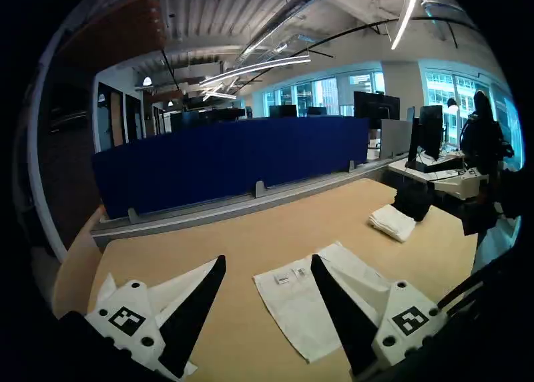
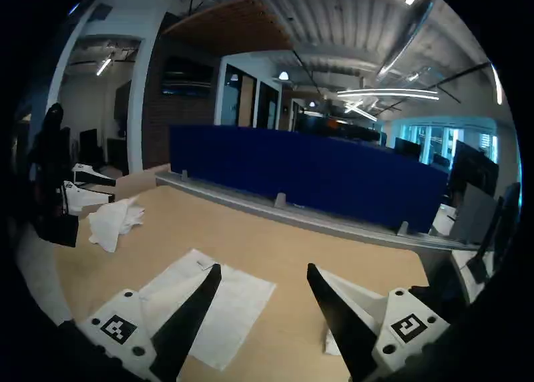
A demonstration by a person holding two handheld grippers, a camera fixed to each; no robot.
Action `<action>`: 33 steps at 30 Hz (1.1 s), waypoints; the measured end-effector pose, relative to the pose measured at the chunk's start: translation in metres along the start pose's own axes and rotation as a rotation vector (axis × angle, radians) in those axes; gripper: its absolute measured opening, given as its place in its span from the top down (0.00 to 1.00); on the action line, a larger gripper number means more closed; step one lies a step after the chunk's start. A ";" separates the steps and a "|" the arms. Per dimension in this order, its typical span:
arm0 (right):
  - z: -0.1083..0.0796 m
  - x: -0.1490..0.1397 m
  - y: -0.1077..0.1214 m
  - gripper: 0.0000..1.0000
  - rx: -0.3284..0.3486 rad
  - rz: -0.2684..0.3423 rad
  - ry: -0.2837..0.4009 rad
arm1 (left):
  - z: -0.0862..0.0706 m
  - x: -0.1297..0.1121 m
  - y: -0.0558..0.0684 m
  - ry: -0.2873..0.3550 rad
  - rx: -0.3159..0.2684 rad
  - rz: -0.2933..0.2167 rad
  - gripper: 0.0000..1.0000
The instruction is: Fold towel
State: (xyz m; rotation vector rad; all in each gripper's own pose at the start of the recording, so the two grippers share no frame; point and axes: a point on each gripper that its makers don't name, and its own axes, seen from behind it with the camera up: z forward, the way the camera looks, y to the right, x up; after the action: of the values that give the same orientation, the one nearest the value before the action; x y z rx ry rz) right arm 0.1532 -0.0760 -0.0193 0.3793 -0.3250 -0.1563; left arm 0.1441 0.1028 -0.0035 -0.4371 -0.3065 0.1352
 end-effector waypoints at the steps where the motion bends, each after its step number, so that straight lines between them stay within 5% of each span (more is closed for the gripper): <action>1: 0.001 -0.003 -0.001 0.00 0.005 -0.004 -0.009 | 0.002 -0.005 0.000 -0.011 0.000 0.004 0.06; 15: 0.023 -0.057 -0.026 0.00 0.085 -0.032 -0.111 | 0.018 -0.075 0.019 -0.148 -0.049 0.035 0.06; 33: 0.036 -0.170 -0.056 0.00 0.154 -0.064 -0.292 | 0.033 -0.178 0.053 -0.327 -0.166 0.077 0.06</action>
State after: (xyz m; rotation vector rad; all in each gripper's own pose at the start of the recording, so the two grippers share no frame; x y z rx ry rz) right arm -0.0233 -0.1040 -0.0569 0.5206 -0.6151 -0.2510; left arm -0.0380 0.1290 -0.0450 -0.5930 -0.6258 0.2584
